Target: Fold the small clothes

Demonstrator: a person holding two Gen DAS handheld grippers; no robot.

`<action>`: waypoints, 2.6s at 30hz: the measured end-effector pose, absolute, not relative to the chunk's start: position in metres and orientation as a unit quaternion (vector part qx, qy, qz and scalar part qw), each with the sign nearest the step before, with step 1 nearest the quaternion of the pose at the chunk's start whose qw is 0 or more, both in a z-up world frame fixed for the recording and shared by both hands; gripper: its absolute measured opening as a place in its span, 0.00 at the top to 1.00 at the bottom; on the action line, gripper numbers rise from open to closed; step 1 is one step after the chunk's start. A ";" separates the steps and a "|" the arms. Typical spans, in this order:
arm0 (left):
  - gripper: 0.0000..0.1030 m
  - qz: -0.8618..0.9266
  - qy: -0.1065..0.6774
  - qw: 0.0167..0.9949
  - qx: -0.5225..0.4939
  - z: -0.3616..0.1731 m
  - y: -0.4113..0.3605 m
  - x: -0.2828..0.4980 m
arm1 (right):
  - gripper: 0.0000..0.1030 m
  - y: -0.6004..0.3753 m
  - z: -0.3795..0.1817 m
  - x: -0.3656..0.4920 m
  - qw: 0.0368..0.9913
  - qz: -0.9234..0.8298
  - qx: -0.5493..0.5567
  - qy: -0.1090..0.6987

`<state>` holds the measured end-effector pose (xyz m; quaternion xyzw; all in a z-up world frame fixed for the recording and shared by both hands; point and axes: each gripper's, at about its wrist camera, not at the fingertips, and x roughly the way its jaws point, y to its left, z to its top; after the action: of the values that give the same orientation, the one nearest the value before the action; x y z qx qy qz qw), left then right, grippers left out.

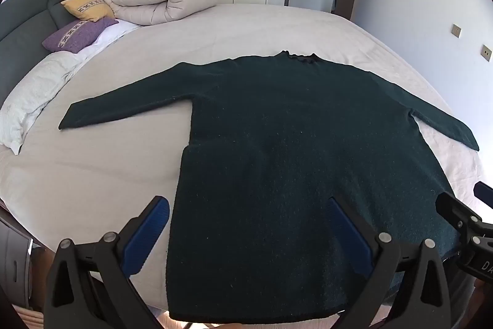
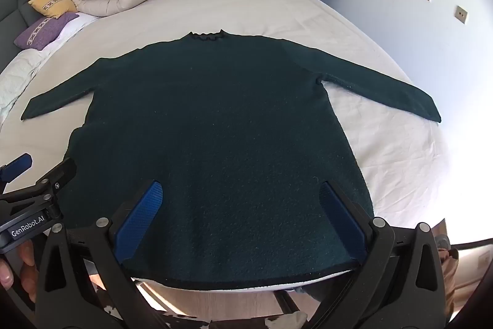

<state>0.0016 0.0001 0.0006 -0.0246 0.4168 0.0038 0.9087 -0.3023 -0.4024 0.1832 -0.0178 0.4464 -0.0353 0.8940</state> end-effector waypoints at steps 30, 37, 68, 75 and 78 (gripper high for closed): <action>0.00 0.002 0.417 0.908 -0.025 -0.009 0.000 -0.001 | 0.00 -0.401 0.180 -0.303 0.892 -0.036 -0.021 0.449; 0.00 0.002 0.418 0.908 -0.027 -0.008 0.000 -0.001 | 0.00 -0.401 0.180 -0.303 0.892 -0.036 -0.021 0.450; 0.00 0.000 0.423 0.905 -0.038 -0.011 0.006 0.001 | 0.00 -0.389 0.164 -0.307 0.890 -0.035 -0.022 0.454; 0.00 0.000 0.424 0.905 -0.040 -0.011 0.007 0.000 | 0.00 -0.385 0.161 -0.307 0.889 -0.035 -0.022 0.455; 0.00 0.000 0.425 0.904 -0.042 -0.012 0.008 0.000 | 0.00 -0.385 0.161 -0.307 0.889 -0.035 -0.022 0.456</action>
<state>-0.0002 0.0080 -0.0123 -0.0423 0.4248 0.0001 0.9043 -0.3072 -0.3851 0.1611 -0.0224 0.4556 -0.0346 0.8892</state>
